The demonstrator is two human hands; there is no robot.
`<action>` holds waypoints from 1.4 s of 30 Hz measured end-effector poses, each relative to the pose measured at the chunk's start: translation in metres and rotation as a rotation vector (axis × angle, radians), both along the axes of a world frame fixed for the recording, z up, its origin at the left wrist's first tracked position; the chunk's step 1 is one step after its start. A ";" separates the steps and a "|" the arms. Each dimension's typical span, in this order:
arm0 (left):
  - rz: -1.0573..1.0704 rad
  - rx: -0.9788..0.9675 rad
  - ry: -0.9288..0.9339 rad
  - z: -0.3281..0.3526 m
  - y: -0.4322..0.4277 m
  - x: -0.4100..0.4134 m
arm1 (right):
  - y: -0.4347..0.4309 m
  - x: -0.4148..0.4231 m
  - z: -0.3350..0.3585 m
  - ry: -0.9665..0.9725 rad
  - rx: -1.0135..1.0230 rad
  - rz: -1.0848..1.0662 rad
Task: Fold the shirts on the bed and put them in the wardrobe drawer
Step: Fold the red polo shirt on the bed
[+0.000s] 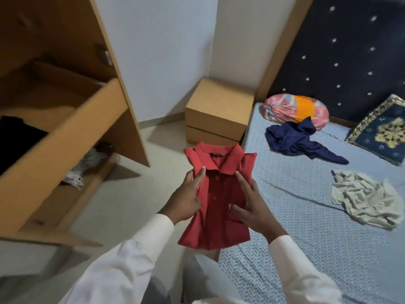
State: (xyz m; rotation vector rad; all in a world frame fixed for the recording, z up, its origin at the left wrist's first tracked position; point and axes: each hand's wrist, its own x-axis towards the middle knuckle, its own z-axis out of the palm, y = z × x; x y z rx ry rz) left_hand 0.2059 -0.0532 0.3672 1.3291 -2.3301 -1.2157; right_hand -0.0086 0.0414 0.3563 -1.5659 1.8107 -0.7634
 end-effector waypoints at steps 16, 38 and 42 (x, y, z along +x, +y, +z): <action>0.473 -0.131 0.102 0.128 -0.083 0.181 | -0.197 0.142 0.128 0.093 -0.191 0.454; 1.237 -0.347 -0.307 0.124 -0.205 0.410 | -0.474 0.480 0.114 0.061 -0.206 1.121; 1.340 -0.159 -0.289 0.094 -0.212 0.424 | -0.497 0.501 0.084 -0.044 0.019 1.269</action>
